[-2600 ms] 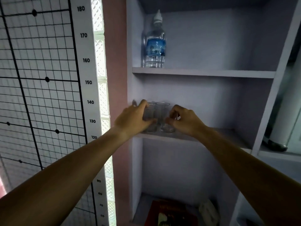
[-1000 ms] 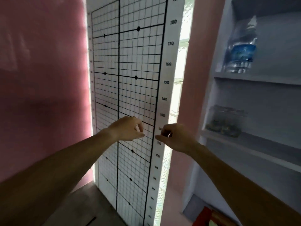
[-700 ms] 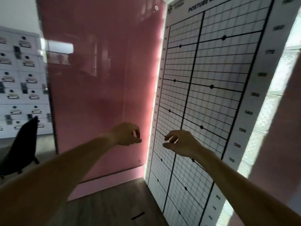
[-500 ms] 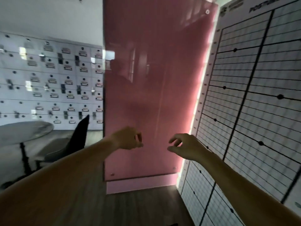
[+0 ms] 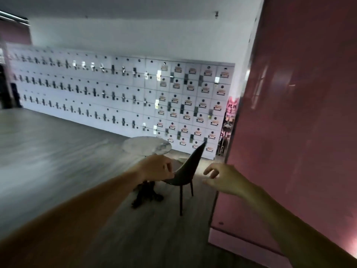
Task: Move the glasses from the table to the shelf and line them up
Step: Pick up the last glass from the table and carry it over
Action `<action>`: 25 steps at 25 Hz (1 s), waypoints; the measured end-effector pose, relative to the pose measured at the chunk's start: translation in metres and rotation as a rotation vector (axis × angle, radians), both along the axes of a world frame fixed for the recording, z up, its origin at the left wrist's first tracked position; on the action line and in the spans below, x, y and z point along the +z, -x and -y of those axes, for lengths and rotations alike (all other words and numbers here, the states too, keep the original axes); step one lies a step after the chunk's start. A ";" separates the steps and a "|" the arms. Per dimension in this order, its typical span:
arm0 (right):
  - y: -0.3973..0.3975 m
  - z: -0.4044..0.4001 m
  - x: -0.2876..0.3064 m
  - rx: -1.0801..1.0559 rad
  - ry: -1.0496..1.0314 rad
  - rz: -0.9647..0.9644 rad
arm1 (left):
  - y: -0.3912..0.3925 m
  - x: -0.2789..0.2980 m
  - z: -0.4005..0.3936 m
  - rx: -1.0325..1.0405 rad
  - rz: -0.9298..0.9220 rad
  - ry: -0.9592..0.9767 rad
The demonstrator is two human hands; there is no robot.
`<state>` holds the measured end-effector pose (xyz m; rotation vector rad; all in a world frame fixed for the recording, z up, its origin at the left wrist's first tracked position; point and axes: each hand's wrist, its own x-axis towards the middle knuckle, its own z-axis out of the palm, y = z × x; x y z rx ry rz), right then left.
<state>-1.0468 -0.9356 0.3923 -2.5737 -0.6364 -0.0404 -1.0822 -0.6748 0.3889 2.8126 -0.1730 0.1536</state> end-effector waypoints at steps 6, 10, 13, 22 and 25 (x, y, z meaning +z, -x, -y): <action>-0.070 -0.100 -0.011 0.189 0.012 -0.053 | -0.029 -0.006 -0.087 0.161 -0.013 -0.009; -0.136 -0.147 -0.005 0.252 0.005 -0.027 | -0.079 -0.004 -0.127 0.233 0.010 -0.009; -0.200 -0.177 0.001 0.307 0.007 -0.011 | -0.136 0.003 -0.156 0.255 -0.005 -0.041; -0.379 -0.234 -0.001 0.325 0.040 0.039 | -0.302 0.003 -0.222 0.283 -0.026 -0.010; -0.421 -0.259 -0.019 0.349 0.047 0.012 | -0.339 -0.017 -0.247 0.301 -0.037 0.008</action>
